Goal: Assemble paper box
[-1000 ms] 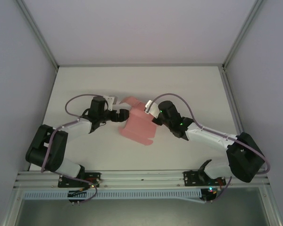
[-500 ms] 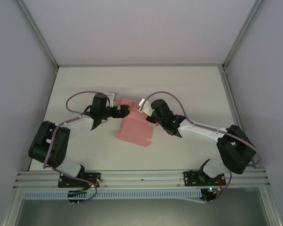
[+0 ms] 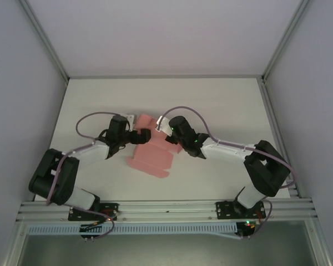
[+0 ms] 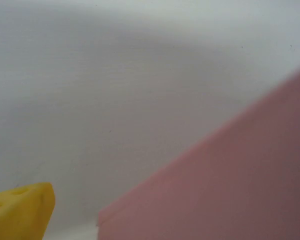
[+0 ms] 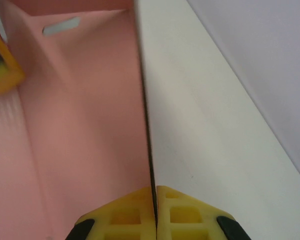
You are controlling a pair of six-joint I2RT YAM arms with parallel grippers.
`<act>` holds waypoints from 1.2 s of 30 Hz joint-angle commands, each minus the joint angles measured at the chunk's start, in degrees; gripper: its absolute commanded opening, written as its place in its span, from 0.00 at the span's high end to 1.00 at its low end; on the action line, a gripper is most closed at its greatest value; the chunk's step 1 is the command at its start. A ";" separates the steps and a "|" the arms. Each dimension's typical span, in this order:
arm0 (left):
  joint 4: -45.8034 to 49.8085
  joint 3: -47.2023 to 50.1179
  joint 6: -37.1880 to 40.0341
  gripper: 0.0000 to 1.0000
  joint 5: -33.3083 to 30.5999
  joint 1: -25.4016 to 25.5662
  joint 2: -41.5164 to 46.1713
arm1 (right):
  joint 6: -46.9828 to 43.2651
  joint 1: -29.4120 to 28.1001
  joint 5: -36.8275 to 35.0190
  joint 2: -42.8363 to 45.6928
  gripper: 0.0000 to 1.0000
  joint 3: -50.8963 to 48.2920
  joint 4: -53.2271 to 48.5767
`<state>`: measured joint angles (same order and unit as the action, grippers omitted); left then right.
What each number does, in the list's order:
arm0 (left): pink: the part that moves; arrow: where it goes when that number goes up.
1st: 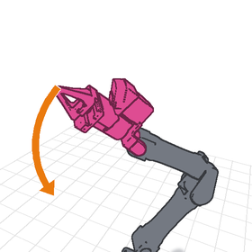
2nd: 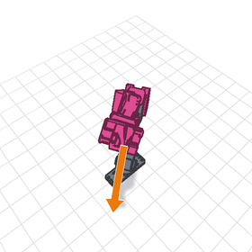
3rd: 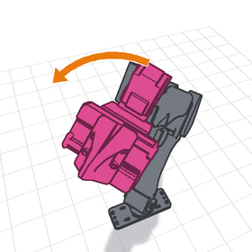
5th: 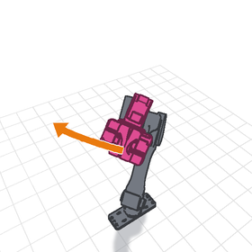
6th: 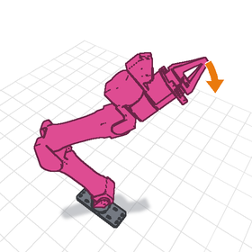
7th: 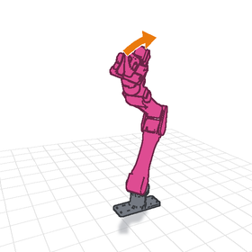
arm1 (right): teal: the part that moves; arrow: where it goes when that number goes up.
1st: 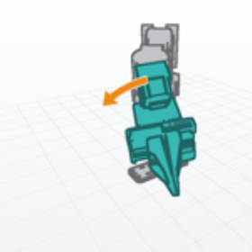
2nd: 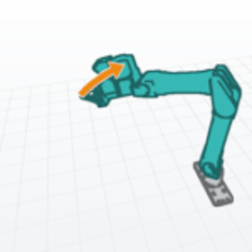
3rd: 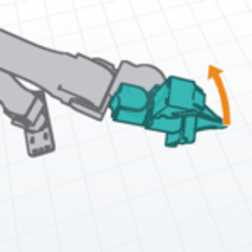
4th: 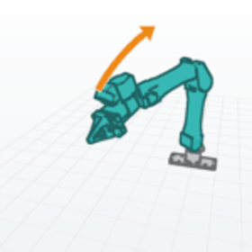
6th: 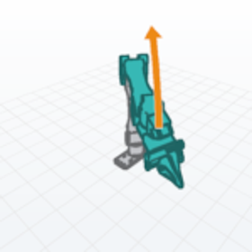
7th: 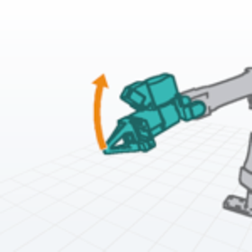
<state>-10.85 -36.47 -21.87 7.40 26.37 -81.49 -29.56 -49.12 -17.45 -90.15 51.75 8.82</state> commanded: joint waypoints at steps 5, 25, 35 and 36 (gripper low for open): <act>9.57 2.42 -0.19 0.00 -7.73 -1.68 12.59 | -2.45 -0.51 -2.08 3.13 1.00 -2.79 -4.01; 11.58 11.84 -5.67 0.01 2.14 -0.43 16.72 | -0.72 1.84 -0.45 3.05 1.00 -3.34 -4.66; 13.85 13.31 -7.48 0.14 -5.01 -0.64 14.86 | -0.71 2.94 3.28 4.43 1.00 -5.22 -3.38; 13.55 13.52 -7.53 0.14 -5.28 -0.62 14.31 | -0.80 3.07 3.88 4.54 1.00 -5.42 -3.00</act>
<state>1.19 -24.18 -28.25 6.26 25.89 -66.70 -31.27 -46.72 -15.59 -87.42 47.53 5.32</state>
